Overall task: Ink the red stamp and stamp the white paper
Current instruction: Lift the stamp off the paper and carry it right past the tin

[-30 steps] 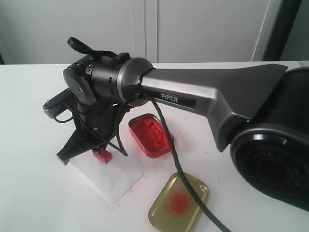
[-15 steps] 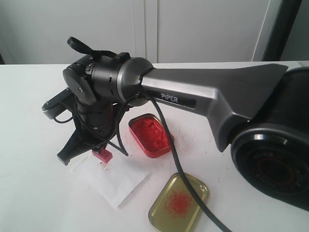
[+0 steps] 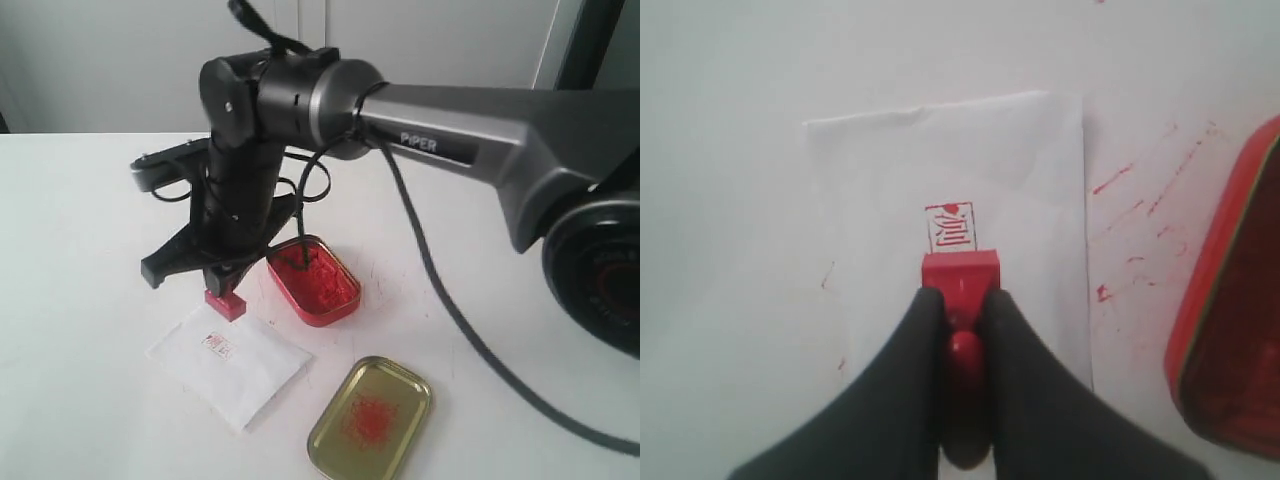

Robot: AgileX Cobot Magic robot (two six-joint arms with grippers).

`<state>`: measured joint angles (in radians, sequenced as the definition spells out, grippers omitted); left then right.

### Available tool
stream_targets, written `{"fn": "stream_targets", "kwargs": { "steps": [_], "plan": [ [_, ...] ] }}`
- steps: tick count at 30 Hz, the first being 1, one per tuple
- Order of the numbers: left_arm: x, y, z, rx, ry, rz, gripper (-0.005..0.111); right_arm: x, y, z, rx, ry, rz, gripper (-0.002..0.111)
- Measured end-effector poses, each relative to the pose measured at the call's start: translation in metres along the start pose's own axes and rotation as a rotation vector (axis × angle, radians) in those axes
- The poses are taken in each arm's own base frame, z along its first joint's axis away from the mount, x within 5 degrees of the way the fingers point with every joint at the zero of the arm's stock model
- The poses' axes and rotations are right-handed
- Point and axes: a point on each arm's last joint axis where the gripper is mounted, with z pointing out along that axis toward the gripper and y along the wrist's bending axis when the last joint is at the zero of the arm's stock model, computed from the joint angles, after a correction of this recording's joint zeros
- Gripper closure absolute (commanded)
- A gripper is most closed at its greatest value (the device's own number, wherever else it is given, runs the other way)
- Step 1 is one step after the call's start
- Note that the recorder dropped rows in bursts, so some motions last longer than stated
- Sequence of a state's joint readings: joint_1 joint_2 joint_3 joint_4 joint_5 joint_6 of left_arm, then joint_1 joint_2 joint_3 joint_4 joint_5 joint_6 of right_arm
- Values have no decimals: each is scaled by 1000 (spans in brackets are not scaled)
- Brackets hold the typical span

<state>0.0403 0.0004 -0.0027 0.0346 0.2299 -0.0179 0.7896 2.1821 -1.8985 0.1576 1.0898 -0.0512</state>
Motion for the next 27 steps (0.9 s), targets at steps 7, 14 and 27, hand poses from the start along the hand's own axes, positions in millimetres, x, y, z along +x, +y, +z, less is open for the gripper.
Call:
{"fn": "stream_targets", "kwargs": {
  "steps": [7,14,27],
  "plan": [
    [0,0,0,0,0,0,107,4,-36,-22,-76,10,66,108],
    [0,0,0,0,0,0,107,19,-72,-31,-109,43,141,108],
    [0,0,0,0,0,0,107,72,-131,-47,-126,-27,328,108]
  ]
}}
